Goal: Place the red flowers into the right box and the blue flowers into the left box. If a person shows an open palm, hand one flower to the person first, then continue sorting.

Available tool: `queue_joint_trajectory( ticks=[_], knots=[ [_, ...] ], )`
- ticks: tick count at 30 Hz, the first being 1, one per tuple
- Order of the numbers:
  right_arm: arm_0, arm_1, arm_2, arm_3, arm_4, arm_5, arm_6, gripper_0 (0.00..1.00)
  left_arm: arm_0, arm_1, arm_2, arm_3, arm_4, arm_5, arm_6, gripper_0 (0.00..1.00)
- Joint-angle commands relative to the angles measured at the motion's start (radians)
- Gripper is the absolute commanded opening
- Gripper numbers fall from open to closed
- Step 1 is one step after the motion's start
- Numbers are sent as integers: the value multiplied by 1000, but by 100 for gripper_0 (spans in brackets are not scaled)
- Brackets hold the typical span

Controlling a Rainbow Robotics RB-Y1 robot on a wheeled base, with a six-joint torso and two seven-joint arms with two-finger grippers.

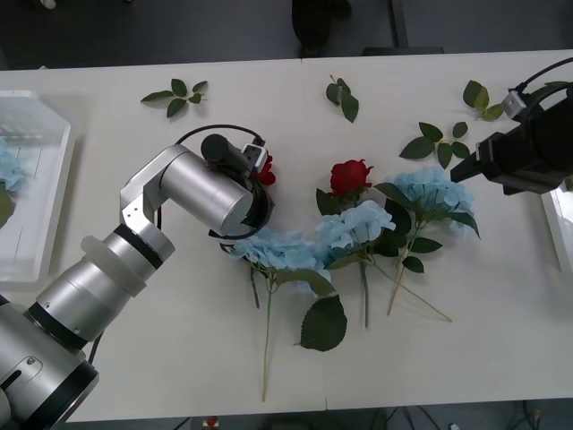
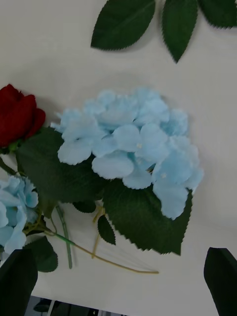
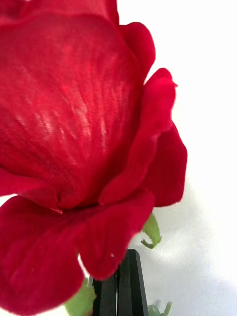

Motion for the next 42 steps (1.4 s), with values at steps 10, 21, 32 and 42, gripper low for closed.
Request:
queue_joint_trajectory(
  ticks=[10, 21, 32, 42],
  knots=[
    [192, -51, 27, -286, 140, -77, -299, 99, -121, 27, 261, -346, 243, 280, -53, 0],
    [192, -76, 32, -243, 9, -142, -19, 98, -121, 50, 440, -689, 360, 399, 8, 0],
    [189, -81, -40, -160, -409, -214, 371, 99, 14, 35, 382, -973, 177, 248, 155, 0],
    [140, -79, -68, -23, -735, -172, 609, 99, 48, 41, 356, -992, 113, 195, 201, 0]
  ],
)
